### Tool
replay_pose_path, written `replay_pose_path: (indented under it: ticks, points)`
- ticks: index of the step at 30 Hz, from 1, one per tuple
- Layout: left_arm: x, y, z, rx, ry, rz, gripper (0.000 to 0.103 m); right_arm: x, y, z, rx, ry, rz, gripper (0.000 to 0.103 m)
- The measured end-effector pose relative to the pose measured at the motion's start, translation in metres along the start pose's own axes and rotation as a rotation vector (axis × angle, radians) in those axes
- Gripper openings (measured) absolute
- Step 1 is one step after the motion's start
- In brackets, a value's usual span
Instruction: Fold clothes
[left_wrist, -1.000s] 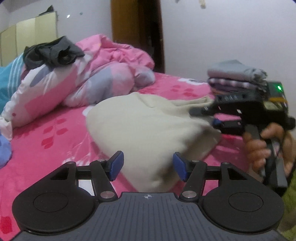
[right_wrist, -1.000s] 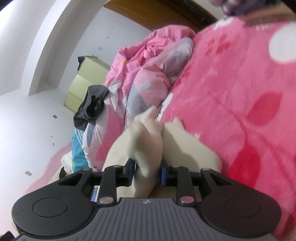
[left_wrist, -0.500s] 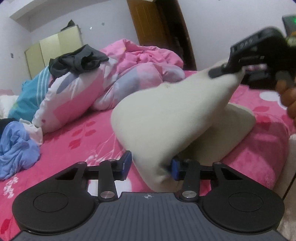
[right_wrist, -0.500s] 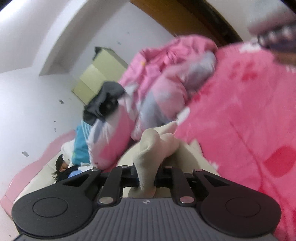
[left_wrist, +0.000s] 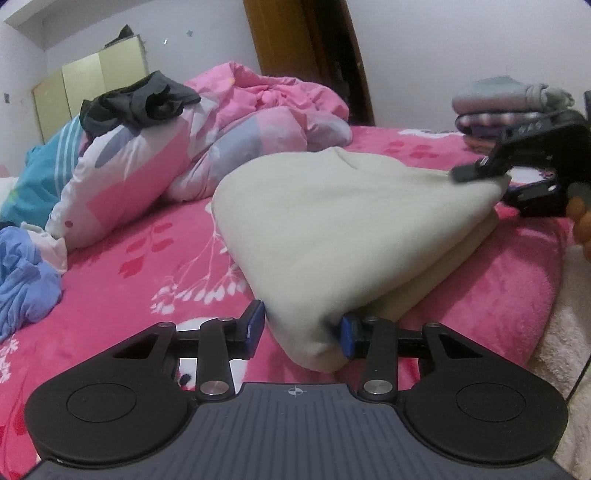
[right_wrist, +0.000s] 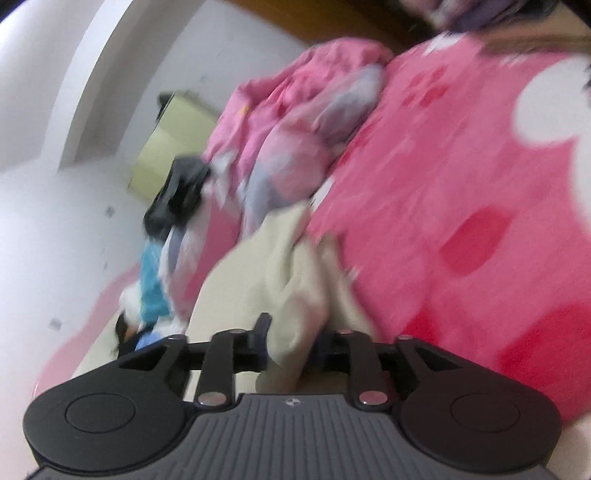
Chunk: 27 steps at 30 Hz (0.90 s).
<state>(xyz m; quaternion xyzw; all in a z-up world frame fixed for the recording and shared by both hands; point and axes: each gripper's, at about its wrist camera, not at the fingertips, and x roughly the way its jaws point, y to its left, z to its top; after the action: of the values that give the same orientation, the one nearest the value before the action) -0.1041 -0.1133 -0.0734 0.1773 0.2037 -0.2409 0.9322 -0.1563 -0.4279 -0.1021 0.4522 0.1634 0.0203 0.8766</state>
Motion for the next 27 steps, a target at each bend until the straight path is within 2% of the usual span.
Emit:
replay_pose_path:
  ticks: [2, 4, 7, 11, 13, 15, 16, 19, 23, 27]
  points:
    - [0.000, -0.001, 0.000, -0.017, -0.003, 0.003, 0.043, -0.021, -0.003, 0.010, 0.016, -0.090, -0.059, 0.034]
    - [0.001, -0.002, 0.000, -0.028, -0.003, 0.005, 0.042, -0.042, 0.001, 0.017, 0.005, -0.166, -0.080, 0.034]
    - [0.001, -0.001, 0.000, -0.036, -0.006, 0.004, 0.042, -0.061, 0.037, 0.011, -0.190, -0.203, -0.107, 0.030]
    - [0.003, 0.000, 0.002, -0.067, 0.008, 0.007, 0.042, -0.047, 0.087, -0.031, -0.525, -0.144, -0.129, 0.022]
    - [0.004, -0.001, 0.004, -0.073, 0.017, 0.016, 0.042, -0.035, 0.107, -0.055, -0.679, -0.102, -0.136, 0.015]
    - [0.004, -0.001, 0.006, -0.075, 0.017, 0.015, 0.042, -0.007, 0.104, -0.068, -0.769, -0.045, -0.255, 0.011]
    - [0.002, 0.001, 0.007, -0.074, 0.006, 0.005, 0.043, 0.009, 0.099, -0.074, -0.805, -0.015, -0.328, 0.005]
    - [-0.004, 0.005, 0.011, -0.072, -0.026, -0.026, 0.043, 0.031, 0.087, -0.082, -0.858, -0.010, -0.432, 0.004]
    - [-0.012, 0.011, 0.017, -0.069, -0.069, -0.068, 0.043, 0.035, 0.084, -0.073, -0.841, -0.004, -0.478, 0.004]
    - [-0.019, 0.017, 0.023, -0.066, -0.112, -0.110, 0.045, 0.037, 0.081, -0.070, -0.844, 0.010, -0.466, 0.004]
